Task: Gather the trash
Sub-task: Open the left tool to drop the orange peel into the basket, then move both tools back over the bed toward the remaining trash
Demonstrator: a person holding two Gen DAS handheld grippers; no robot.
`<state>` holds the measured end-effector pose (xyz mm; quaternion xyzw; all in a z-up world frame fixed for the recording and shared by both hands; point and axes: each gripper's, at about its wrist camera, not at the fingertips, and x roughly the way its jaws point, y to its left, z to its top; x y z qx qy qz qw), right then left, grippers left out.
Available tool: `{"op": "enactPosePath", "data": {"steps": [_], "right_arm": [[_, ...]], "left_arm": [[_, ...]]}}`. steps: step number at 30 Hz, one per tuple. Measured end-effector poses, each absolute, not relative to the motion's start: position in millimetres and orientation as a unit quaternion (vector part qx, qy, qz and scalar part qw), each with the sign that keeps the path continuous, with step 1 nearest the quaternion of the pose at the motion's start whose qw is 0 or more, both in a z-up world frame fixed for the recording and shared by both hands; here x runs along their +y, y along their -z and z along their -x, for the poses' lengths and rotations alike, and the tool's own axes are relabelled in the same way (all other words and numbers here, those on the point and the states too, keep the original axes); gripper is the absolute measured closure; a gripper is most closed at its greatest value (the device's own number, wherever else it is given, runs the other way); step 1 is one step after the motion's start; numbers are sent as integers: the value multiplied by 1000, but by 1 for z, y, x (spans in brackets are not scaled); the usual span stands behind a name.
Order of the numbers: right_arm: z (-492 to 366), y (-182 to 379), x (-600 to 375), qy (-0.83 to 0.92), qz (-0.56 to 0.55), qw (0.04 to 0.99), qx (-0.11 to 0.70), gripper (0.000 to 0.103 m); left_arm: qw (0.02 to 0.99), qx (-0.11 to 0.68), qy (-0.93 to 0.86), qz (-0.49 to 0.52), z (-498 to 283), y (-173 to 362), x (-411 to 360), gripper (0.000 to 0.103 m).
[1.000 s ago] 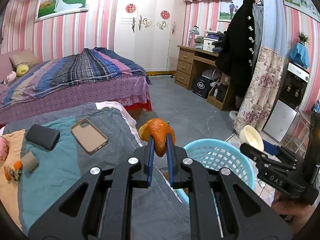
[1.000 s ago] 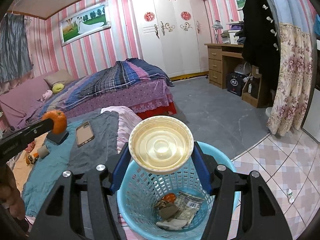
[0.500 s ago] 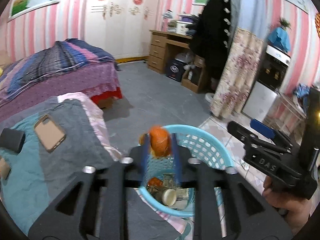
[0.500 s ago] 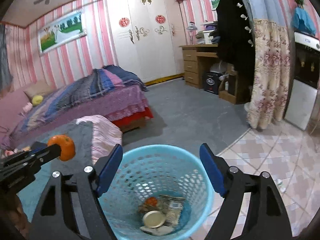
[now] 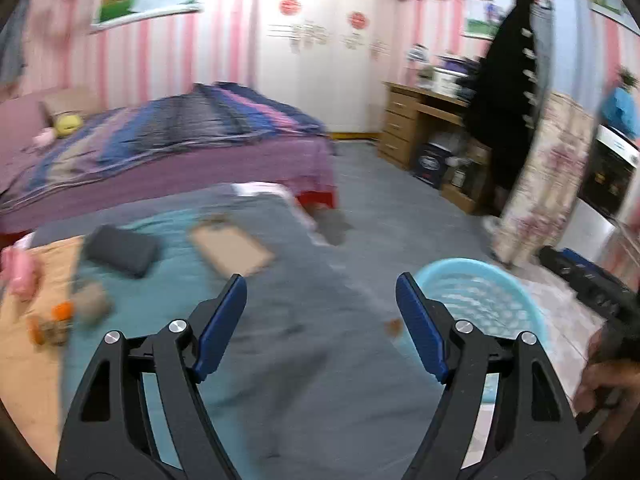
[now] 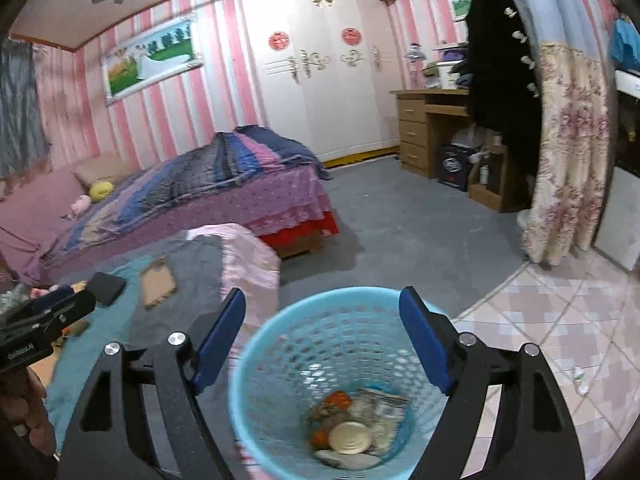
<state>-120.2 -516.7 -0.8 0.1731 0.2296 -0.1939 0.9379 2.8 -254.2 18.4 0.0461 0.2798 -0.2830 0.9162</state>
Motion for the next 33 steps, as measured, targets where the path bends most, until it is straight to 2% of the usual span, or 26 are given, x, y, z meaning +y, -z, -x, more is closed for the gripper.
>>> {"op": "enactPosePath", "data": {"steps": [8, 15, 21, 28, 33], "right_arm": [[85, -5, -452, 134, -139, 953, 235, 25], [47, -1, -389, 84, -134, 956, 246, 25], [3, 2, -312, 3, -120, 955, 273, 25], [-27, 1, -219, -78, -131, 949, 277, 25], [-44, 7, -148, -98, -118, 949, 275, 25]], "left_arm": [[948, 276, 154, -41, -47, -11, -121, 28], [949, 305, 61, 51, -78, 17, 15, 28], [956, 287, 15, 53, -84, 13, 81, 28], [961, 277, -2, 10, -81, 16, 115, 28], [965, 263, -1, 20, -81, 13, 136, 28]]}}
